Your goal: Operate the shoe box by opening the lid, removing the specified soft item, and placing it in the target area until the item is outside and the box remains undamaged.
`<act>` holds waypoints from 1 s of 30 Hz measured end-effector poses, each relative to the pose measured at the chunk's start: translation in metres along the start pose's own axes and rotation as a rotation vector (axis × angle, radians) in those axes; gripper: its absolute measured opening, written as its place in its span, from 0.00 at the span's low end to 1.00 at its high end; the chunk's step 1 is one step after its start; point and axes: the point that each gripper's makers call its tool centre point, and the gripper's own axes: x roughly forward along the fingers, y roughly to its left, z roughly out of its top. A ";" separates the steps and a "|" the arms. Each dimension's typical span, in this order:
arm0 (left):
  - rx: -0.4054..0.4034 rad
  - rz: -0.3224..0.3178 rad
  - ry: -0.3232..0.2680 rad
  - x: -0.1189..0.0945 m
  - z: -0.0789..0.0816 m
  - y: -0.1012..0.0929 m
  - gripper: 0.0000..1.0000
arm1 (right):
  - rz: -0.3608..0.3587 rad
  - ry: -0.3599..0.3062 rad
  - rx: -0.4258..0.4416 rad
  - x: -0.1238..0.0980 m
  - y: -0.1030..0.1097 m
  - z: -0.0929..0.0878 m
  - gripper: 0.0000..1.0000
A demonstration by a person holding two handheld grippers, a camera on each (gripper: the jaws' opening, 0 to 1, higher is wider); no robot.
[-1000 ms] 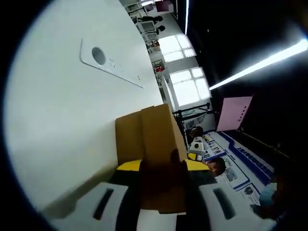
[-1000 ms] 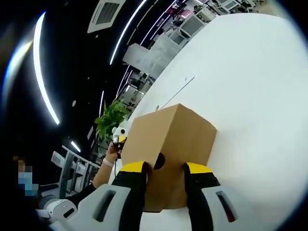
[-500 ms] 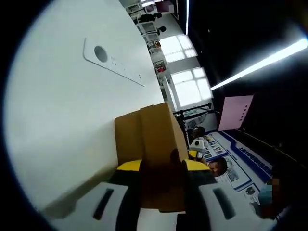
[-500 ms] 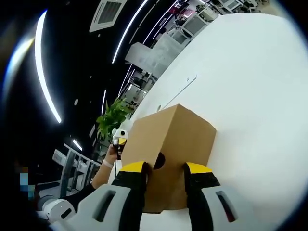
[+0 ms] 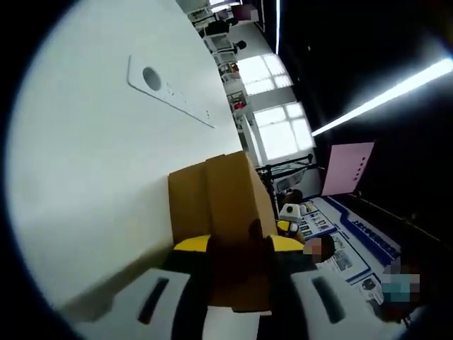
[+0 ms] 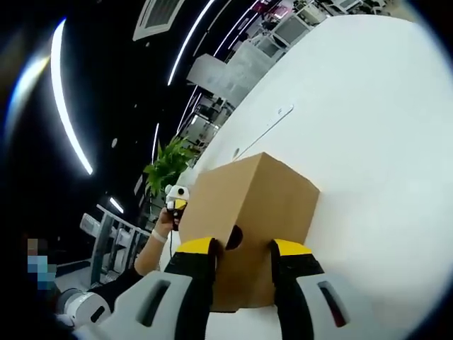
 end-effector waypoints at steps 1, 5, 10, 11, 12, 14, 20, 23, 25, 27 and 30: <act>0.002 -0.001 -0.003 0.000 0.000 0.000 0.30 | 0.001 0.001 0.000 0.000 0.000 0.000 0.31; 0.008 0.005 0.005 -0.002 -0.002 -0.001 0.30 | 0.007 -0.002 -0.002 -0.003 -0.004 0.005 0.31; 0.005 0.011 0.007 -0.007 0.001 0.001 0.30 | 0.014 -0.001 -0.006 -0.001 -0.004 0.006 0.31; 0.007 0.013 0.006 -0.008 0.001 0.002 0.30 | 0.015 0.000 -0.007 -0.001 -0.004 0.006 0.31; 0.007 0.014 0.005 -0.008 0.000 0.001 0.30 | 0.016 0.000 -0.008 -0.001 -0.004 0.006 0.31; 0.005 0.018 0.003 -0.010 0.000 0.002 0.30 | 0.019 0.004 -0.010 0.000 -0.004 0.006 0.31; 0.006 0.026 -0.001 -0.012 -0.002 0.002 0.30 | 0.021 0.019 -0.016 0.001 -0.003 0.006 0.31; 0.007 0.034 0.004 -0.015 -0.001 0.003 0.30 | 0.020 0.024 -0.019 0.002 -0.002 0.006 0.31; 0.008 0.040 0.007 -0.016 -0.003 0.003 0.30 | 0.021 0.027 -0.021 0.003 -0.002 0.006 0.31; 0.011 0.045 0.010 -0.015 -0.008 0.001 0.30 | 0.021 0.029 -0.022 0.004 -0.002 0.007 0.31; 0.012 0.049 0.007 -0.017 -0.011 0.001 0.30 | 0.021 0.035 -0.026 0.006 -0.001 0.007 0.31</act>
